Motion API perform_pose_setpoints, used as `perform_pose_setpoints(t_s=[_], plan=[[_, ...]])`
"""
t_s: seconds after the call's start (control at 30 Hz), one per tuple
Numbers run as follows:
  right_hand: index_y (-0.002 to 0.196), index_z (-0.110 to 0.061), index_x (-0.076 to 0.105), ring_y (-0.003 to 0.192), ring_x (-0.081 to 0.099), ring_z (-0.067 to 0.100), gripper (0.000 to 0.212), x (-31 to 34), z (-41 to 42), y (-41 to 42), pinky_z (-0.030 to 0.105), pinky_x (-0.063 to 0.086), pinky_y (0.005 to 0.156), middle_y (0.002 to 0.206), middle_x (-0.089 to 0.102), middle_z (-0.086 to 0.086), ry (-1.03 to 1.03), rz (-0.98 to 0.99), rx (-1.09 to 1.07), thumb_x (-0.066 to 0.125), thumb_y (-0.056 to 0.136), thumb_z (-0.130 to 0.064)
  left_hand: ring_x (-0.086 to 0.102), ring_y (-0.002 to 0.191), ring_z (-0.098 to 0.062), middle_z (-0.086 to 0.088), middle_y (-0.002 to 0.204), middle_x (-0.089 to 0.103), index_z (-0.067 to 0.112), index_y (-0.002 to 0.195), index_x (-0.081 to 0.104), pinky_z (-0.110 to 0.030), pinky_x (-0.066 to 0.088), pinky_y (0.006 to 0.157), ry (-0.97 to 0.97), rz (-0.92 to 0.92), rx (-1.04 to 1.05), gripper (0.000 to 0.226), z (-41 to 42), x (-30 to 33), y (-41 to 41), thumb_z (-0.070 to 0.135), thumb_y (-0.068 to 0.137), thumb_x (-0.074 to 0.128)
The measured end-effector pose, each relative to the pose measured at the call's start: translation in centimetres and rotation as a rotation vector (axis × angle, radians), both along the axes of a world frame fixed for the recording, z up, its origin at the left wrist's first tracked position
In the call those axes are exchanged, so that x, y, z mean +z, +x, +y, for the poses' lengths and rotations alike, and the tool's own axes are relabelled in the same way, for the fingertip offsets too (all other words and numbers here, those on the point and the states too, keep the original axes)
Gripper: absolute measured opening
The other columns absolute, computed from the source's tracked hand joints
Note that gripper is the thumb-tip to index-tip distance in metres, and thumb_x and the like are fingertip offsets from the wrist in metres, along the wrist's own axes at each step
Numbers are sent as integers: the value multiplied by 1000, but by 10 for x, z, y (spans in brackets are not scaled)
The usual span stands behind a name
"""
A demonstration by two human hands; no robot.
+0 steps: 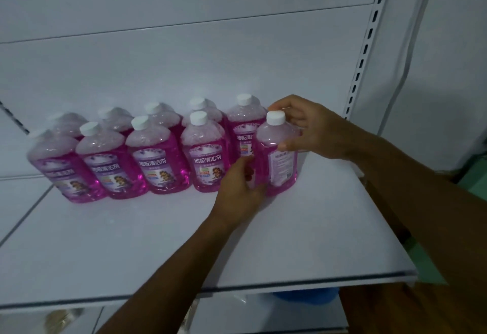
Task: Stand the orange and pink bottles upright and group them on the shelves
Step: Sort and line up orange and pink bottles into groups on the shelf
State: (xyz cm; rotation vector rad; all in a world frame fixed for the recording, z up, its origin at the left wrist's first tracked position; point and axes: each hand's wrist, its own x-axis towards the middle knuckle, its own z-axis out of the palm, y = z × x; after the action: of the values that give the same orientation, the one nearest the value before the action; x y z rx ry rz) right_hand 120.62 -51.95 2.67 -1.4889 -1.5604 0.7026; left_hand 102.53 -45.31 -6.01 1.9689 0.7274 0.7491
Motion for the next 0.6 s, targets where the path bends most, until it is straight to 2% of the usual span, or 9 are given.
perform_pose_setpoints(t_s=[0.07,0.13,0.2,0.23,0.3,0.33,0.4,0.5,0.6], plan=[[125,-13,48,116,59,15,54,4,0,4,36,53,92,125,61,0,-70,68,75,68,79,10,57,108,-2,14,119,61,23,126,53,-17,48,86,-79,-26,-55,45,5,-4,-4,26,85,70],[123,-16,51,119,56,13,47,7,-3,1,39,50,98,126,59,-1,-77,50,71,66,83,4,59,110,-7,11,121,62,21,128,54,-28,53,89,-106,-34,-88,45,5,-8,-5,22,86,70],[124,-25,51,119,52,12,46,6,-8,-9,34,47,98,129,54,-4,-40,-88,-28,72,83,-30,63,101,-7,11,112,65,19,119,58,-23,55,82,-84,-49,-80,36,2,-10,-4,19,86,71],[126,-29,50,119,50,12,57,3,-11,-15,30,44,96,131,51,-4,-10,-189,-107,70,76,-48,65,95,-7,10,104,66,16,111,59,-20,55,78,-71,-68,-68,29,1,-12,-4,14,84,71],[131,-31,45,116,47,16,75,-6,-13,-27,29,42,94,129,47,2,75,-384,-227,64,66,-65,65,82,-10,4,91,67,11,96,60,-21,54,71,-23,-76,-56,20,0,-19,-4,7,81,72],[132,-30,43,113,47,18,78,-11,-13,-31,30,44,92,126,46,5,115,-450,-261,65,66,-65,65,79,-11,1,89,66,10,93,59,-22,54,69,0,-62,-57,19,-1,-21,-4,8,81,73],[133,-28,43,105,50,19,74,-15,-12,-33,24,45,86,118,47,7,161,-486,-294,76,71,-50,64,78,-9,2,89,65,12,93,58,-21,54,67,12,-57,-53,18,-1,-23,-2,11,82,72],[129,-21,44,101,56,19,65,-11,-9,-27,15,47,75,114,51,4,154,-343,-208,80,75,-20,61,83,-6,7,96,62,22,103,55,-16,51,67,-84,-90,-27,24,0,-20,-2,12,85,69],[130,-21,44,113,57,21,63,-11,-6,-19,39,56,87,123,55,0,77,-167,-56,76,76,-14,60,94,-7,7,110,61,30,126,51,-20,54,75,-62,-79,-58,45,5,-21,-5,19,86,70]])
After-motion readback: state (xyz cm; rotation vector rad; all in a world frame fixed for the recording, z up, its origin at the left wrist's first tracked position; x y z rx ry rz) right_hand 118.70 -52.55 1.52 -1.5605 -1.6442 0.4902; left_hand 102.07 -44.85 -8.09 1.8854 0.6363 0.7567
